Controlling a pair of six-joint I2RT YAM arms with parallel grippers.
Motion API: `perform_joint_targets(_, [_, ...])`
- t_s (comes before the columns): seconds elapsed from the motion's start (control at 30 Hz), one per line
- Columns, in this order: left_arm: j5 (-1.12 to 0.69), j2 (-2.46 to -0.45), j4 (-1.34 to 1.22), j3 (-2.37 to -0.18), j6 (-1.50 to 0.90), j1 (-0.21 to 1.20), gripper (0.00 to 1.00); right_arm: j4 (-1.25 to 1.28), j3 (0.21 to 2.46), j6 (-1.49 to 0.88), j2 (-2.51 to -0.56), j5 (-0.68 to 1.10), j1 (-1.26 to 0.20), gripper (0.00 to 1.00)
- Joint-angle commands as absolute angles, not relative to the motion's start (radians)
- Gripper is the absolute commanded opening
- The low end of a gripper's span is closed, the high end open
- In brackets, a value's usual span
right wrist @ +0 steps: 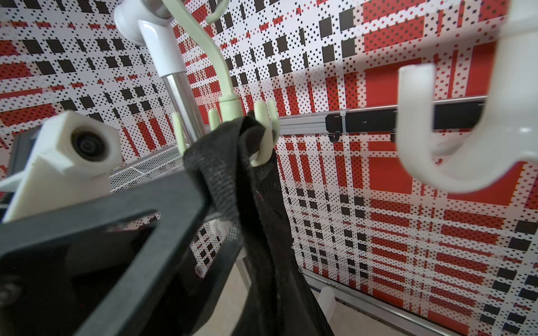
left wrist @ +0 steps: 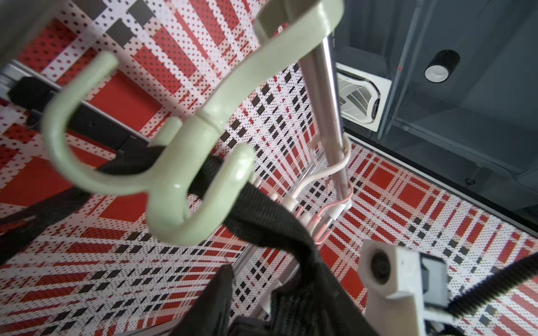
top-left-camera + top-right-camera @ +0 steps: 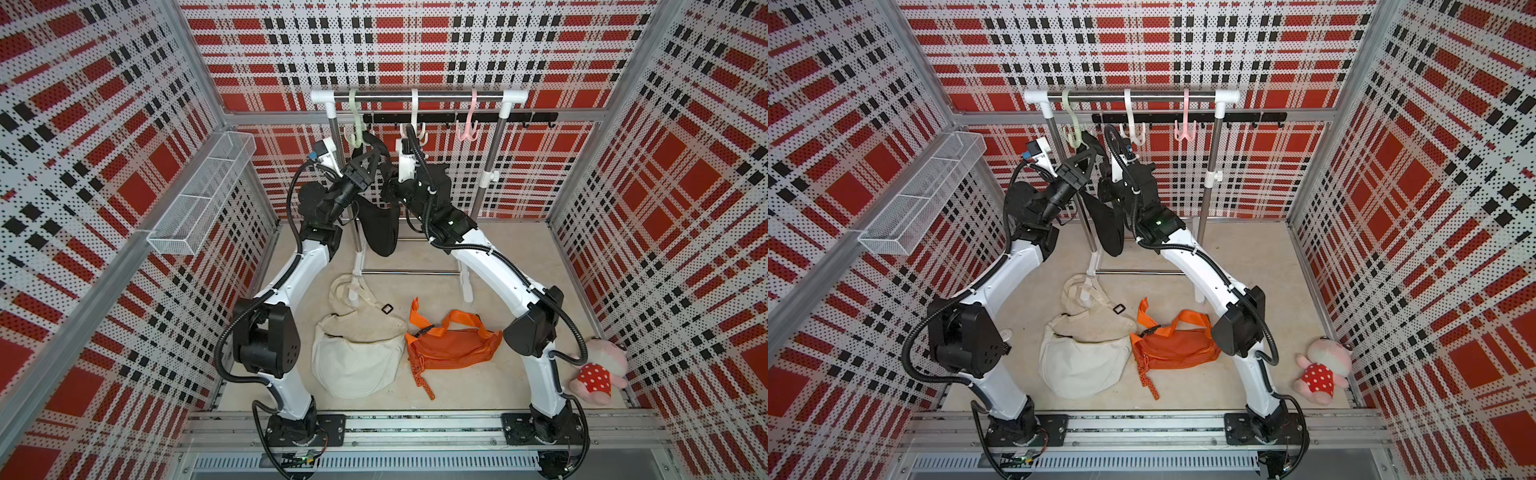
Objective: Take the bag off the hook
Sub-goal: Pick up the bag from the hook.
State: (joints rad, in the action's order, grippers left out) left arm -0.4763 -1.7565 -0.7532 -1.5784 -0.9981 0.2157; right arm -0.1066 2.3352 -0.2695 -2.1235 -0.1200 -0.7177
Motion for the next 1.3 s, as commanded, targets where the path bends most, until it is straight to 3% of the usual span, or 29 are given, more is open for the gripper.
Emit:
perform_joint_targets(0.0, [-0.515, -1.757, -0.823, -1.580, -1.045, 0.216, 0.48, -0.093, 2.332, -0.247, -2.066, -0.150, -0.721, 0.00])
perform_joint_targets(0.33, [-0.493, -1.744, -0.851, -1.538, -1.079, 0.210, 0.49, -0.096, 2.326, -0.235, -2.051, -0.137, -0.741, 0.00])
perform_joint_targets(0.63, [-0.502, -1.787, -0.852, -1.635, -1.105, 0.215, 0.42, -0.108, 2.312, -0.204, -2.049, -0.174, -0.762, 0.00])
perform_joint_targets(0.9, [-0.497, -1.836, -0.829, -1.705, -1.109, 0.218, 0.21, -0.083, 2.318, -0.211, -2.055, -0.171, -0.765, 0.00])
perform_joint_targets(1.27, [-0.471, -1.988, -0.637, -2.000, -1.035, 0.239, 0.13, -0.004, 2.332, -0.199, -2.086, -0.201, -0.765, 0.00])
